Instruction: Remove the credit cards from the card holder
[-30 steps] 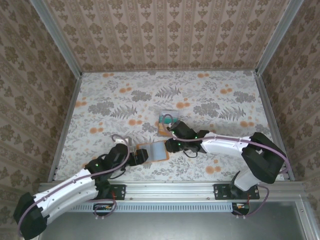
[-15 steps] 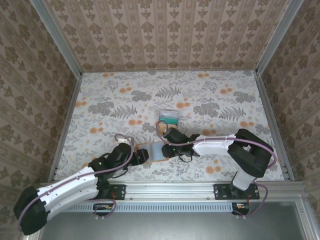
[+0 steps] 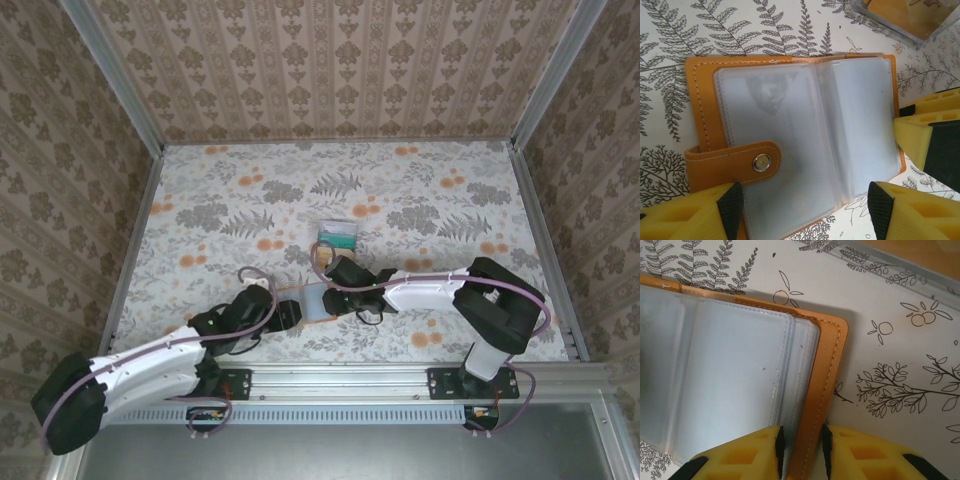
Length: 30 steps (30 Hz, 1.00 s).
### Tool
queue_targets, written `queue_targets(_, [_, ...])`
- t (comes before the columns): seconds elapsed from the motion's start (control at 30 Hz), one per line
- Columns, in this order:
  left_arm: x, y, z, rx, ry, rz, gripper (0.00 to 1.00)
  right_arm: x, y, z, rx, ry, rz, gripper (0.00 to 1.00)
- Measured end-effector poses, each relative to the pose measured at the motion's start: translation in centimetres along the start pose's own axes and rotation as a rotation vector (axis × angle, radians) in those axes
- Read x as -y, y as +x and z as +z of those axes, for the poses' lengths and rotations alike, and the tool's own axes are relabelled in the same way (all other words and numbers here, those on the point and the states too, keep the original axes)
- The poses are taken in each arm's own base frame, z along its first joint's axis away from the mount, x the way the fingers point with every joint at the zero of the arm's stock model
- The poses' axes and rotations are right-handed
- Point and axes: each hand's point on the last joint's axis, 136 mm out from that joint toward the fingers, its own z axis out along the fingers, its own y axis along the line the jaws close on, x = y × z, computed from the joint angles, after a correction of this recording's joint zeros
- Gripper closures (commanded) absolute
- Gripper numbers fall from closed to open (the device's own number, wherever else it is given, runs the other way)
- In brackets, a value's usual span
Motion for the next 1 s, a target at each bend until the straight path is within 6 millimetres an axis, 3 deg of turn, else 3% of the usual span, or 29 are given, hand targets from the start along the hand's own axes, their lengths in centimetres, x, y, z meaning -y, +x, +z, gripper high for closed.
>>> queue_targets(1.0, [0.6, -0.1, 1.2, -0.005, -0.002, 0.011, 0.32, -0.1, -0.1, 0.2, -0.016, 0.019, 0.001, 0.69])
